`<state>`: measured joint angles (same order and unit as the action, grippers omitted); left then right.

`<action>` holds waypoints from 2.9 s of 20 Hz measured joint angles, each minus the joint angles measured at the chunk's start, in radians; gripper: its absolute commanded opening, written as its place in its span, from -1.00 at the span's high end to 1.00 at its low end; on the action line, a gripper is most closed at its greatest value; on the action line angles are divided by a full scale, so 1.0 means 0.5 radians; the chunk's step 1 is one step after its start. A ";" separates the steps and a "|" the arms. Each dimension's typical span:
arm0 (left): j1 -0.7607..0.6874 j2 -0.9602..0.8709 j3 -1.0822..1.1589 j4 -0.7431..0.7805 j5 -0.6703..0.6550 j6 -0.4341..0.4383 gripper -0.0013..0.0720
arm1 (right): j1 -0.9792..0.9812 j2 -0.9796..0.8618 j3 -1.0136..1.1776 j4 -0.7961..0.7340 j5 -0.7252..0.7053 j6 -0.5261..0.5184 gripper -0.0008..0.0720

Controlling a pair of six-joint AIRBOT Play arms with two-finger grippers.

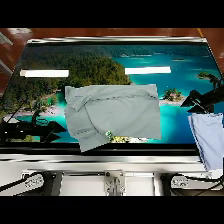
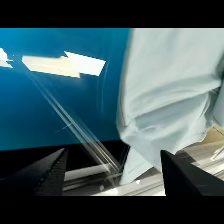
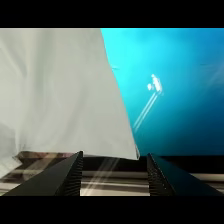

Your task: Fold the shirts.

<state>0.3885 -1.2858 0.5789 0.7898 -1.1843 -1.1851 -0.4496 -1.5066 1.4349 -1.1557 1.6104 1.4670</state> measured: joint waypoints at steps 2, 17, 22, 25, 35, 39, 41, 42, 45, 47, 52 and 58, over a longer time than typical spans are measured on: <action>-0.079 -0.026 -0.040 -0.063 0.088 0.018 -0.70 | 0.000 0.004 -0.010 0.018 -0.009 -0.006 -0.42; -0.382 -0.202 -0.079 -0.346 0.369 0.047 0.87 | -0.004 0.005 -0.479 -0.152 -0.010 -0.100 -0.74; -0.365 -0.124 -0.056 -0.353 0.272 0.083 0.87 | -0.002 0.005 -0.932 0.024 -0.272 -0.192 -0.74; -0.365 -0.069 -0.053 -0.354 0.253 0.089 0.87 | -0.002 0.005 -1.115 0.087 -0.398 -0.217 -0.74; -0.365 0.068 -0.051 -0.355 0.202 0.095 0.87 | 0.099 0.002 -1.315 0.332 -0.665 -0.235 -0.63; -0.365 0.079 -0.033 -0.352 0.201 0.095 0.88 | 0.291 -0.018 -1.324 0.322 -0.817 -0.213 0.80; -0.364 0.084 0.040 -0.309 0.198 0.096 0.88 | 0.336 0.002 -1.299 0.333 -0.851 -0.240 0.80; -0.364 0.097 0.114 -0.278 0.189 0.096 0.88 | 0.347 0.030 -1.266 0.341 -0.877 -0.276 0.80; -0.364 0.195 0.492 -0.180 0.128 0.095 0.88 | 0.370 0.212 -1.036 0.427 -0.756 -0.383 0.80; -0.364 0.293 0.896 -0.153 0.060 0.072 0.88 | 0.370 0.397 -0.763 0.435 -0.719 -0.454 0.80; -0.364 0.544 2.183 -0.026 -0.019 -0.017 0.88 | 0.376 0.929 0.184 0.263 -0.852 -0.455 0.80; -0.364 0.921 3.041 0.628 -0.002 -0.432 0.88 | 0.378 1.441 0.866 -0.122 -1.041 -0.126 0.80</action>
<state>0.2066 -0.8253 2.0995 1.1038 -1.1851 -1.4010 -0.2607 -0.7860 1.8679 -1.2167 1.0901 1.4040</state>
